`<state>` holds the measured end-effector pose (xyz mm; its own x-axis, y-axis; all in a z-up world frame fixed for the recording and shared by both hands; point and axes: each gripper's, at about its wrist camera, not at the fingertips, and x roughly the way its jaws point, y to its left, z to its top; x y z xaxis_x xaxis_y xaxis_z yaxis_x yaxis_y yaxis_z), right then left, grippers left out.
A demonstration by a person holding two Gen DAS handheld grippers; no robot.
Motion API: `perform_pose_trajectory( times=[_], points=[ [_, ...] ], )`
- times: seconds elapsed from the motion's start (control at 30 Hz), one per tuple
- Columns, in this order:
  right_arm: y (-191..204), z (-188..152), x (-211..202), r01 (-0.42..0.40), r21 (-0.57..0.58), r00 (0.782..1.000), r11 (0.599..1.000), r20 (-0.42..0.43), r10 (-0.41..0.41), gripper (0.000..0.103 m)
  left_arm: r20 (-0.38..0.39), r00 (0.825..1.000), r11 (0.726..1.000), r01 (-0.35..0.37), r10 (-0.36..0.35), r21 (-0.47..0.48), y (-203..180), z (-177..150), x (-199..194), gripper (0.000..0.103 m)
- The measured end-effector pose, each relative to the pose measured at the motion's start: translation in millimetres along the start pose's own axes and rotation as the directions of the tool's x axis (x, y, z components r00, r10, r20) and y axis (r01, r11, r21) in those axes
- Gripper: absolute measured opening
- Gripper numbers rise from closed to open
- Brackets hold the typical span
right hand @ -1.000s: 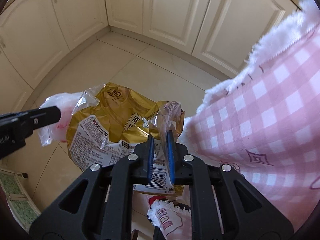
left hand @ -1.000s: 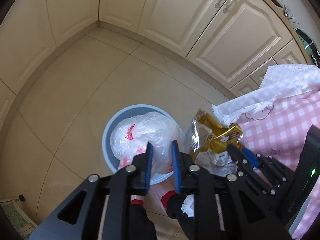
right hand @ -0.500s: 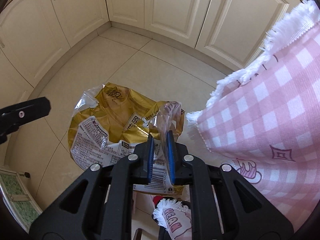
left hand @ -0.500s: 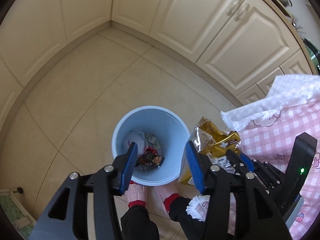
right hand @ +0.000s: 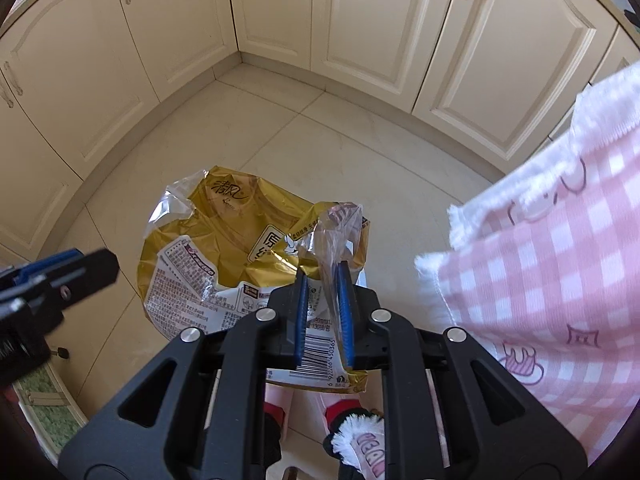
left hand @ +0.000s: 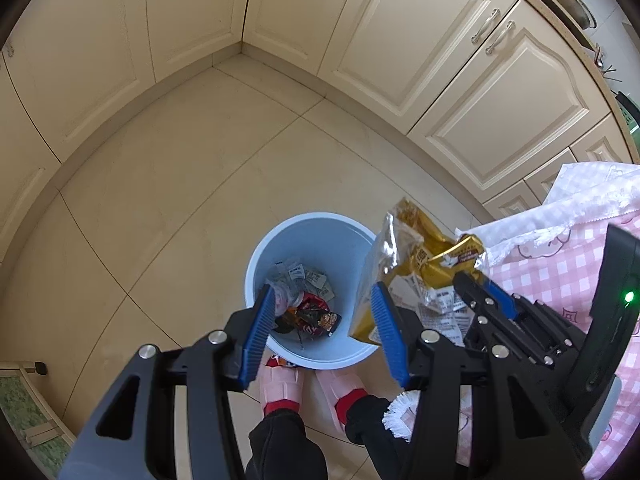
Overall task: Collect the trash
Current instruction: 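Carry both bags over the blue bucket and open both tools, then grasp the dark snack packet with the left tool while the right tool grasps the pink candy wrapper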
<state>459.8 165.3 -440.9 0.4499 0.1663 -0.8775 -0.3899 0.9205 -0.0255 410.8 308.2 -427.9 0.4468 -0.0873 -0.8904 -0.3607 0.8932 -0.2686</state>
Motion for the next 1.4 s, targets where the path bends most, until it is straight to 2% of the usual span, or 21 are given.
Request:
perform_pose_trajectory(
  times=[0.13, 0.2, 0.27, 0.57, 0.83, 0.97, 1.07, 1.13, 1.23, 1.3, 1.4],
  points=[
    [1, 8, -4, -0.005, 0.005, 1.0, 1.0, 0.022, 0.005, 0.024, 0.018, 1.0, 1.0, -0.008, 0.008, 0.005, 0, 4, -6, 0.05],
    [0, 10, -8, -0.006, 0.01, 1.0, 1.0, 0.03, 0.006, 0.03, 0.025, 1.0, 1.0, -0.012, 0.011, 0.01, 0, 5, -10, 0.05],
    [0, 10, -15, -0.005, 0.02, 0.999, 1.0, 0.052, 0.003, 0.052, 0.035, 0.999, 1.0, -0.012, 0.012, 0.016, -2, 5, -14, 0.05],
    [0, 11, -60, -0.035, 0.036, 0.994, 0.999, 0.109, 0.03, 0.052, 0.086, 0.996, 1.0, -0.002, 0.0, 0.022, -12, 1, -53, 0.05],
    [1, 14, -146, -0.084, 0.036, 0.973, 0.996, 0.219, 0.074, 0.052, 0.187, 0.982, 0.999, 0.017, -0.023, 0.03, -28, -8, -123, 0.05],
    [-1, 12, -210, -0.124, 0.031, 0.944, 0.992, 0.312, 0.108, 0.052, 0.266, 0.963, 0.999, 0.025, -0.034, 0.038, -38, -17, -175, 0.05],
    [-6, 9, -258, -0.146, 0.024, 0.913, 0.989, 0.388, 0.125, 0.052, 0.336, 0.941, 0.999, 0.021, -0.036, 0.046, -48, -24, -218, 0.055],
    [-11, 5, -290, -0.157, 0.019, 0.889, 0.987, 0.438, 0.133, 0.053, 0.392, 0.919, 0.998, 0.019, -0.039, 0.057, -57, -31, -247, 0.059],
    [-30, -5, -343, -0.14, 0.021, 0.847, 0.99, 0.52, 0.109, 0.057, 0.45, 0.89, 0.995, 0.037, -0.073, 0.09, -80, -41, -286, 0.062],
    [-46, -13, -365, -0.124, 0.033, 0.831, 0.992, 0.55, 0.085, 0.057, 0.47, 0.876, 0.99, 0.051, -0.106, 0.128, -103, -47, -304, 0.064],
    [-85, -26, -395, -0.091, 0.072, 0.809, 0.993, 0.588, 0.031, 0.059, 0.473, 0.868, 0.98, 0.062, -0.148, 0.191, -140, -55, -317, 0.065]
  ],
)
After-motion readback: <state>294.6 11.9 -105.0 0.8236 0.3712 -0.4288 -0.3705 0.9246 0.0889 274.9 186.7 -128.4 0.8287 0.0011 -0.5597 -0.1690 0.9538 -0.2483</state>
